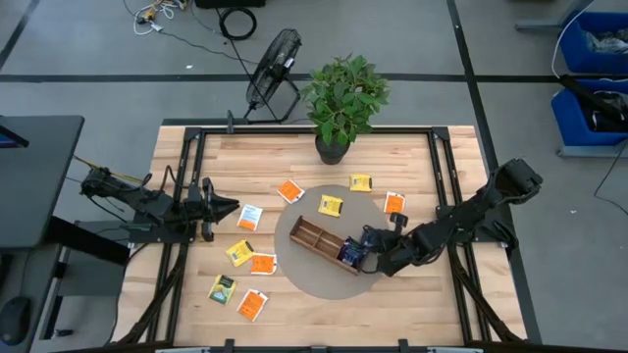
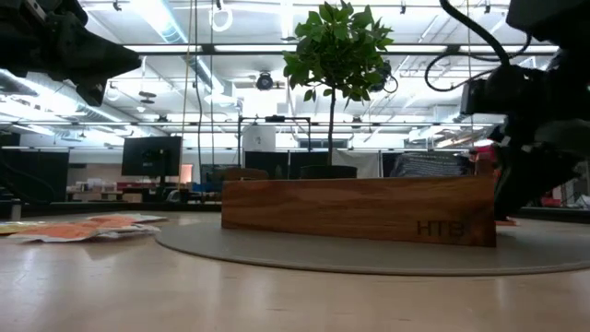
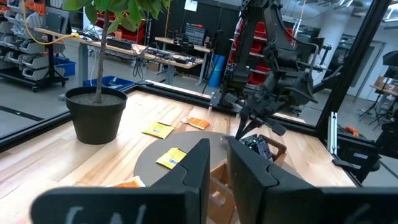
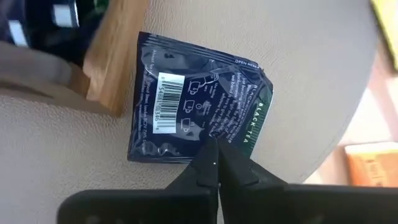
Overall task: Pick & Place Tea
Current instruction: Put the black tea bag into the right section of the wooden organizer
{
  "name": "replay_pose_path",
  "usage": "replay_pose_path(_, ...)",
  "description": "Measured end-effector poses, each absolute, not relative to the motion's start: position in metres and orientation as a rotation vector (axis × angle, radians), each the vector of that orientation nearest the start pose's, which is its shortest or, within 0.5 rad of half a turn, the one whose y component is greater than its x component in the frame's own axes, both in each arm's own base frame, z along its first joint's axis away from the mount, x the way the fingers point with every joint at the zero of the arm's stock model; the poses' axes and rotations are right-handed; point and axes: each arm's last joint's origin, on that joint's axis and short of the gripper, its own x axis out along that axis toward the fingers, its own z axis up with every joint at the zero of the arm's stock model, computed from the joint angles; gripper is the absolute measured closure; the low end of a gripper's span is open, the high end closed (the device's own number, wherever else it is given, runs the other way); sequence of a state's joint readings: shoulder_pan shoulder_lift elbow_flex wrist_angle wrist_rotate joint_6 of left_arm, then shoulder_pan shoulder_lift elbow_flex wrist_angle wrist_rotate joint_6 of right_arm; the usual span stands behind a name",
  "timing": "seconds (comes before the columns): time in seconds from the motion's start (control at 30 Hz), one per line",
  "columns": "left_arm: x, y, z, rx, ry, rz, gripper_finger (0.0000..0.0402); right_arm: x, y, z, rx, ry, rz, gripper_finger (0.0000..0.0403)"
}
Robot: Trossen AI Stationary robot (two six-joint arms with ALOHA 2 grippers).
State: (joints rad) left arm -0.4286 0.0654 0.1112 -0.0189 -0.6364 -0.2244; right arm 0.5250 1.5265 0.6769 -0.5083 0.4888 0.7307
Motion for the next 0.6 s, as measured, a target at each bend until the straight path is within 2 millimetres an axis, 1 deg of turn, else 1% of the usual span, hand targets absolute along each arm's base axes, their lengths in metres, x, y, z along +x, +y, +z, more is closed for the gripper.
replay_pose_path(0.13, 0.089, -0.022, 0.194, -0.237, -0.046, 0.204, 0.0344, 0.215, 0.109, 0.141, -0.043, 1.092, -0.384, 0.0403)
replay_pose_path(0.4, 0.089, -0.022, 0.194, -0.239, -0.048, 0.204, 0.0344, 0.212, 0.105, 0.155, -0.148, 1.155, -0.469, 0.0403)
replay_pose_path(0.6, 0.089, -0.021, 0.196, -0.313, -0.066, 0.207, 0.0344, 0.214, 0.104, 0.164, -0.207, 1.142, -0.507, 0.0403)
